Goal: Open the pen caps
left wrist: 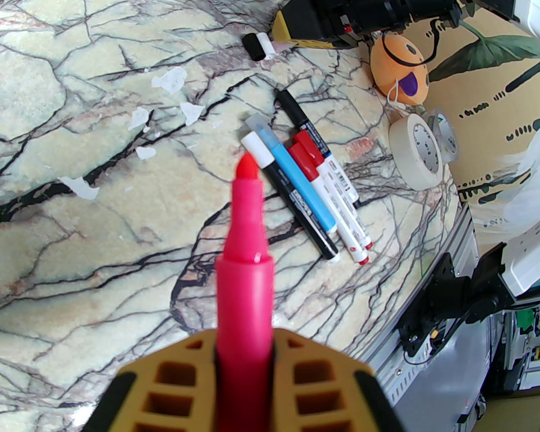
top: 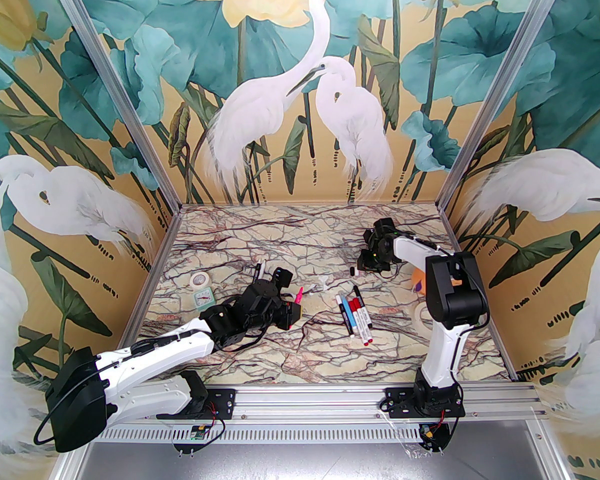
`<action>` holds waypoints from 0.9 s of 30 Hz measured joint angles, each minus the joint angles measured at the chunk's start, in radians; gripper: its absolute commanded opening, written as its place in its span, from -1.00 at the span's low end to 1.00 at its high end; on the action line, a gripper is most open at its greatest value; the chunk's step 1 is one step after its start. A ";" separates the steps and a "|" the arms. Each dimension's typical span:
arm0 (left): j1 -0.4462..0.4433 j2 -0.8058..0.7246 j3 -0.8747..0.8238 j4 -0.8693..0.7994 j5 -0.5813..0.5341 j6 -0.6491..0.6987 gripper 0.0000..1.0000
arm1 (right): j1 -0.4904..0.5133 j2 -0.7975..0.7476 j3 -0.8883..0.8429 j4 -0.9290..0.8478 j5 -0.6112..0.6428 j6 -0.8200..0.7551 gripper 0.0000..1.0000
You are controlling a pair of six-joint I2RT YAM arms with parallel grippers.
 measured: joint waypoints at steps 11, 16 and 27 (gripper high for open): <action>0.000 0.016 0.002 0.000 0.012 0.006 -1.00 | 0.000 -0.053 -0.005 -0.153 0.025 -0.003 -0.63; 0.000 0.020 0.002 0.000 0.019 0.020 -1.00 | 0.000 -0.036 0.054 -0.252 0.025 -0.019 -0.63; 0.000 0.026 0.004 0.000 0.039 0.027 -1.00 | 0.001 0.085 0.165 -0.346 0.020 -0.027 -0.63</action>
